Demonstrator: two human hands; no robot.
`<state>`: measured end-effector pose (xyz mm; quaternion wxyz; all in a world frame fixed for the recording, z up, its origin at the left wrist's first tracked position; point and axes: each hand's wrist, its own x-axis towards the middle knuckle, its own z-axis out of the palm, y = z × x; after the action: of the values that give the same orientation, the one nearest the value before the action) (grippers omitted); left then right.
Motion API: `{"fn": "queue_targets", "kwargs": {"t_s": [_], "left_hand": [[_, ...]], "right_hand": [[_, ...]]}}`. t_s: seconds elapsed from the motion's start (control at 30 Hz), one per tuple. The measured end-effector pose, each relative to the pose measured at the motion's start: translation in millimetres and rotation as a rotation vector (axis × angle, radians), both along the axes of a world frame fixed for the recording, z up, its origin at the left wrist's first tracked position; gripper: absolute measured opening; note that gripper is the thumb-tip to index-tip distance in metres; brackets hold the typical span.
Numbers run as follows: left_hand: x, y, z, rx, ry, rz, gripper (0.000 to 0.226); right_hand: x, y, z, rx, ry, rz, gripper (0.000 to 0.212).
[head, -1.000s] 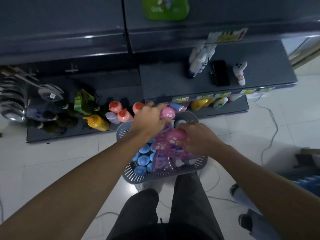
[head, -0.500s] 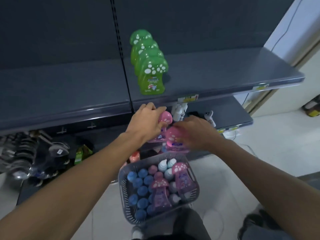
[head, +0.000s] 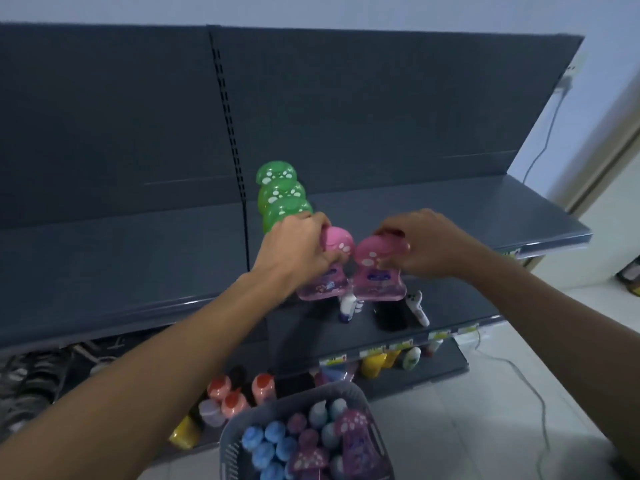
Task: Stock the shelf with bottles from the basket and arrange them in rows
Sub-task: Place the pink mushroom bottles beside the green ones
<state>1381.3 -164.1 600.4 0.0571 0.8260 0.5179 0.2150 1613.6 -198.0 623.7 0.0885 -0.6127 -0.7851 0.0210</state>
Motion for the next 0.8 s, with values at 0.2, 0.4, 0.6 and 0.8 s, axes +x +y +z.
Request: {"fn": "queue_targets", "kwargs": {"t_s": [0.2, 0.4, 0.6, 0.8], "left_hand": [[42, 39, 13, 0.043, 0.013, 0.054, 0.06], [78, 83, 11, 0.017, -0.055, 0.103, 0.056], [96, 129, 7, -0.056, -0.07, 0.192, 0.057], [102, 161, 2, -0.076, -0.029, 0.273, 0.053]], "right_hand": [[47, 76, 25, 0.034, 0.062, 0.009, 0.042], [64, 159, 20, 0.035, 0.133, 0.04, 0.045], [58, 226, 8, -0.013, 0.144, 0.11, 0.046], [45, 268, -10, 0.007, 0.122, 0.169, 0.042]]}}
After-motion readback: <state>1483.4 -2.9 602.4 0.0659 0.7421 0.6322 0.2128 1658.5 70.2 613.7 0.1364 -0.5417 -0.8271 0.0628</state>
